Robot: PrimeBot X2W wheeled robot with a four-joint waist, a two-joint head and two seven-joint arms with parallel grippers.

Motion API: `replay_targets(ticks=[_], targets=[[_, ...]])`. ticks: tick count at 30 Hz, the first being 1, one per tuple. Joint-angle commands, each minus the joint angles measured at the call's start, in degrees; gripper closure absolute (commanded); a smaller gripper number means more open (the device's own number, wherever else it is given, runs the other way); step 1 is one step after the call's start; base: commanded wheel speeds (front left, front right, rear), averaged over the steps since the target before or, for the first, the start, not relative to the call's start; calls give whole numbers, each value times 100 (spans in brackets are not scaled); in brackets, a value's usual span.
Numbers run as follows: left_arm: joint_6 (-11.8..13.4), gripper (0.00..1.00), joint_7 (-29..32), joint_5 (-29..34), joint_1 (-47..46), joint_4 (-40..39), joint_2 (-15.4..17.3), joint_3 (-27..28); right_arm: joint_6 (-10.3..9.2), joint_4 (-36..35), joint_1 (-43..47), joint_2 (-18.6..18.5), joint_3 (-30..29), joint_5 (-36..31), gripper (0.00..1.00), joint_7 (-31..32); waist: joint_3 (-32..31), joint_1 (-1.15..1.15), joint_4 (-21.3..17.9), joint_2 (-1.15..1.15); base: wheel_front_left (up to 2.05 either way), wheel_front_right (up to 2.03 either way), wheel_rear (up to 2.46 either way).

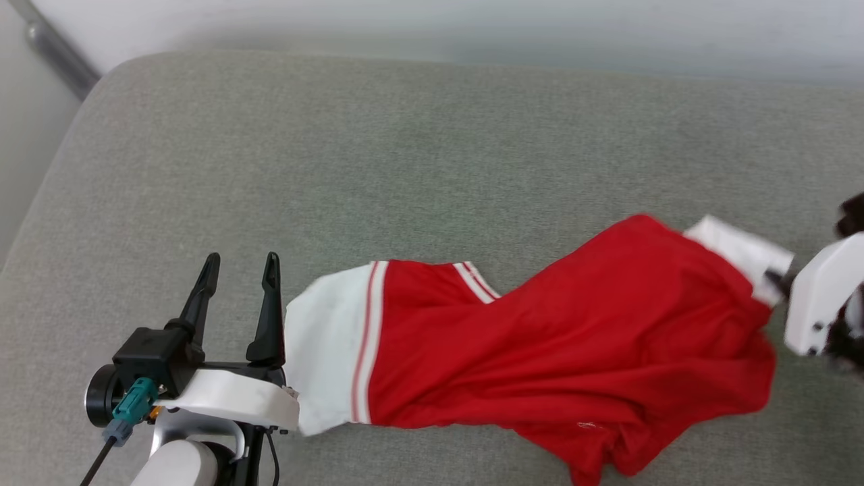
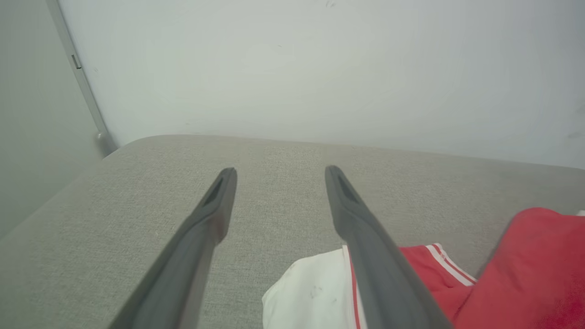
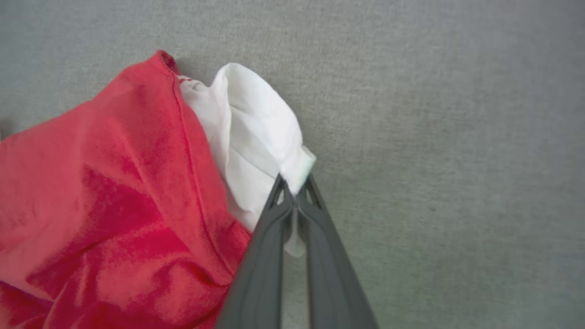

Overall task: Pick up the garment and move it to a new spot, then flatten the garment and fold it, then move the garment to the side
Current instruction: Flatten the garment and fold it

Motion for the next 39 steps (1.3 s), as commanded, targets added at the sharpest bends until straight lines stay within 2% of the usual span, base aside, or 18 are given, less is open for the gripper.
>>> replay_targets(ticks=[1,5,8,12,16,17,18,19,26,30,34,39], targets=[[-20,0,-27,2,0,7,22,9,-3,-88,-146,-84,-40,-61,100,-111,-48,0,-84,0,0,0,0],[-4,0,-6,13,2,-16,50,1,-3,-356,-274,-197,-362,-187,100,-437,-94,0,-232,0,0,0,0],[15,0,6,9,28,-30,69,-4,-2,-466,-41,-148,-783,-258,100,-697,-113,0,-312,0,0,0,0],[37,0,20,-10,58,-35,63,-22,-2,-289,558,174,-1472,-343,100,-832,-133,0,-361,0,0,0,0],[55,0,32,-41,105,-10,72,-16,-2,88,1210,557,-1893,-405,100,-1230,-160,0,-401,0,0,0,0],[51,0,32,-45,123,-8,81,-4,-2,164,1279,656,-1959,-390,93,-1401,-168,0,-420,0,0,0,0],[68,0,35,-57,151,-5,92,9,-2,232,1351,736,-1973,-405,64,-1581,-177,0,-443,0,0,0,0],[84,0,39,-62,174,-1,104,18,-2,286,1402,803,-1978,-431,0,-1766,-192,0,-467,0,0,0,0],[159,0,119,-49,302,-23,172,10,-2,86,1532,1039,-1856,-538,0,-3524,-396,0,-602,0,0,0,0],[225,0,162,-57,418,-62,213,15,-2,-246,1732,1152,-1744,-624,0,-3963,-599,0,-679,0,0,0,0],[319,0,216,-73,566,-151,253,36,-2,-618,2004,1153,-1519,-573,0,-3506,-751,0,-766,0,0,0,0],[360,0,277,-77,651,-232,301,18,-2,-1202,2281,1064,-1291,-542,0,-1995,-833,0,-803,0,0,0,0]])
